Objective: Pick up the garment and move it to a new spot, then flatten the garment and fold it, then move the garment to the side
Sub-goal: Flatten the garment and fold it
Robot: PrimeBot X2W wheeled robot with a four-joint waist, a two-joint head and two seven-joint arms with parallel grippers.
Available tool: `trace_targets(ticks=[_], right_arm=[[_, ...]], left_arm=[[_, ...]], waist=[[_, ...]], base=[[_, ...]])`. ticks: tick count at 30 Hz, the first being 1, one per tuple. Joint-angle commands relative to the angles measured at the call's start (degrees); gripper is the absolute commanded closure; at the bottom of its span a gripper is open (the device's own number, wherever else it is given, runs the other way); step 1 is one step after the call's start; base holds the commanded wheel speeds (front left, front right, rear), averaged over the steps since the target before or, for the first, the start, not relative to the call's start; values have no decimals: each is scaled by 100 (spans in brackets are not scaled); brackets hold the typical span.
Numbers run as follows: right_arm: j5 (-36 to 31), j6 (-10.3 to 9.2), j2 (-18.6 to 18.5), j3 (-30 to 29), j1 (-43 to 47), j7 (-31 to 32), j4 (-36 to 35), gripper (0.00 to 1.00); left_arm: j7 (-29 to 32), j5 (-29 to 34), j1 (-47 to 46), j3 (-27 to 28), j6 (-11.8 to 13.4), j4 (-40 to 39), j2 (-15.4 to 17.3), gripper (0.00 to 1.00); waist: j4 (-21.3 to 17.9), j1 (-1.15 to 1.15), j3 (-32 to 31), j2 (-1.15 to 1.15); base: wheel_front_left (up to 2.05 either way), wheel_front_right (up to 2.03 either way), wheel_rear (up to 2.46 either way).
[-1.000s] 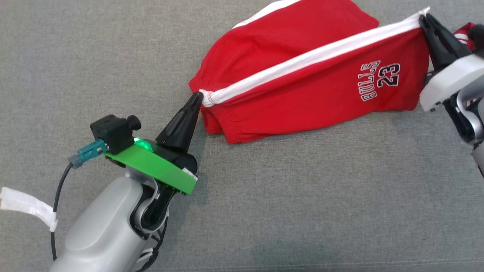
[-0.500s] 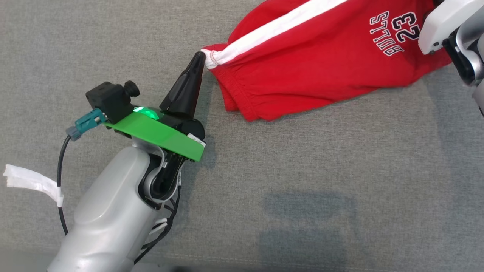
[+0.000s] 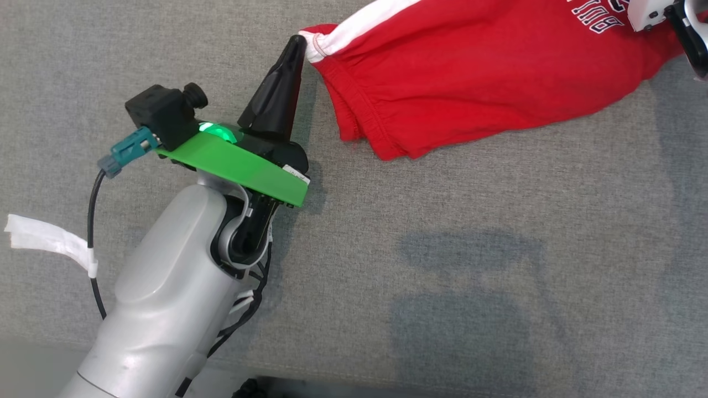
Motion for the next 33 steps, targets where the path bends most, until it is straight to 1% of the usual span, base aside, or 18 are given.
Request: trace_targets(ticks=[1,9,10,11,12,13,14,15,18,21,22,25,26,29,33], right_arm=[[51,-9,28,62,-98,-62,129,100],[223,-10,170,272,-245,-159,651,100],[247,-9,193,291,-242,-176,695,94],[283,-9,209,300,-243,-190,737,71],[312,-9,229,300,-253,-211,762,40],[351,-10,248,283,-257,-230,781,0],[391,-10,256,246,-255,-256,790,0],[425,-10,254,204,-245,-283,790,0],[538,-9,215,-29,-83,-314,695,0],[585,-9,115,-477,266,-317,288,0],[567,-9,77,-831,637,-312,-22,0],[473,-9,59,-1393,1335,-314,-509,0],[473,-9,59,-1393,1335,-314,-509,0],[373,-9,144,-1874,2151,-312,-931,0],[392,-9,276,-2438,3137,-310,-1331,0]], left_arm=[[-15,78,-88,-9,-17,13,-18,100],[-15,-29,-142,-129,-17,51,-20,100],[-15,-27,-140,-142,-17,62,-4,100],[-15,-28,-141,-153,-17,99,23,100],[-14,-32,-146,-176,-18,133,48,91],[-14,-31,-150,-191,-18,158,58,55],[-15,7,-151,-180,-18,190,79,4],[-15,73,-143,-156,-18,228,96,0],[-14,241,7,17,-18,262,106,0],[-8,687,264,409,0,198,117,0],[-8,1120,517,681,121,78,85,0],[-8,1788,1035,1069,392,-205,-9,0],[-8,1788,1035,1069,392,-205,-9,0],[-8,2346,1620,1376,584,-553,-144,0],[-8,2929,2370,1554,707,-944,-326,0]], waist=[[42,0,63,0],[62,0,123,0],[53,0,116,0],[40,0,107,0],[19,0,89,0],[-2,0,64,0],[-26,0,33,0],[-48,0,-8,0],[-140,0,-172,0],[-267,0,-391,0],[-354,0,-559,0],[-463,0,-856,0],[-463,0,-856,0],[-528,0,-1163,0],[-514,0,-1530,0]], base=[[0,0,0],[0,0,0],[0,0,0],[0,0,0],[0,0,0],[0,0,0],[0,0,0],[0,0,0],[0,0,0],[0,0,0],[0,0,0],[0,0,0],[0,0,0],[0,0,0],[0,0,0]])
